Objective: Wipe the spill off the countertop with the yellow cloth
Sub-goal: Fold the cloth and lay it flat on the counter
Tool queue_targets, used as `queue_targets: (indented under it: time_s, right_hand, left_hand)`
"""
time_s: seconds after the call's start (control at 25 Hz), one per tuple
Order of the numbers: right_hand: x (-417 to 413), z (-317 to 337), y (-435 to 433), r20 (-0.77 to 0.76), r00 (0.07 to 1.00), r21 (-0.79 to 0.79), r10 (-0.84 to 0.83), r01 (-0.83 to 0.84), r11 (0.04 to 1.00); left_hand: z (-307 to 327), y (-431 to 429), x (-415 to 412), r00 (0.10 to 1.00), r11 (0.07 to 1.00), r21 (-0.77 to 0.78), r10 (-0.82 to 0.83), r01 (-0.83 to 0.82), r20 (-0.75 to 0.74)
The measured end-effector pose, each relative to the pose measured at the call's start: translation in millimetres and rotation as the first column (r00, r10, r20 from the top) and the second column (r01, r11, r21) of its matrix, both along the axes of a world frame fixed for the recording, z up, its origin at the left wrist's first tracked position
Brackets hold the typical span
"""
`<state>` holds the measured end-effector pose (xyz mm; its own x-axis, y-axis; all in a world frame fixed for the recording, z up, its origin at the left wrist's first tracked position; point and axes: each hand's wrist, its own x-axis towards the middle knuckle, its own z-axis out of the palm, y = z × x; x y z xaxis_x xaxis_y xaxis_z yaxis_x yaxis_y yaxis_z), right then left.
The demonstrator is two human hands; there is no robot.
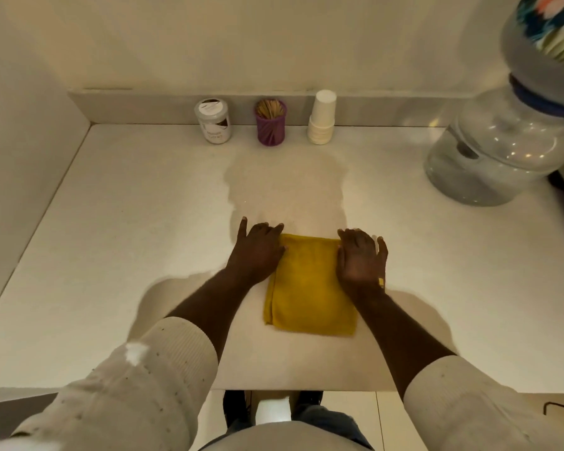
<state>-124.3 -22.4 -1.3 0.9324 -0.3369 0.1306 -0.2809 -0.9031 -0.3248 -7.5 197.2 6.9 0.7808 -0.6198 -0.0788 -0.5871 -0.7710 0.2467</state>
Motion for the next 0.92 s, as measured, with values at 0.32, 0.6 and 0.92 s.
queue_targets:
  time_s: [0.32,0.6,0.92]
  right_hand:
    - [-1,-19,-16,-0.099,0.971,0.091,0.217,-0.208,0.974]
    - [-3,-13,-15,0.038,0.991,0.191,0.127,-0.132,0.973]
    - [-8,16,-4,0.156,0.984,0.112,0.086,-0.104,0.988]
  left_hand:
    - [1,-24,-14,0.992,0.992,-0.020,-0.122,0.122,0.008]
    - [7,-30,-22,0.997,0.992,-0.108,-0.052,0.057,0.049]
    - [21,-25,-16,1.000,0.994,-0.102,-0.030,0.030,0.001]
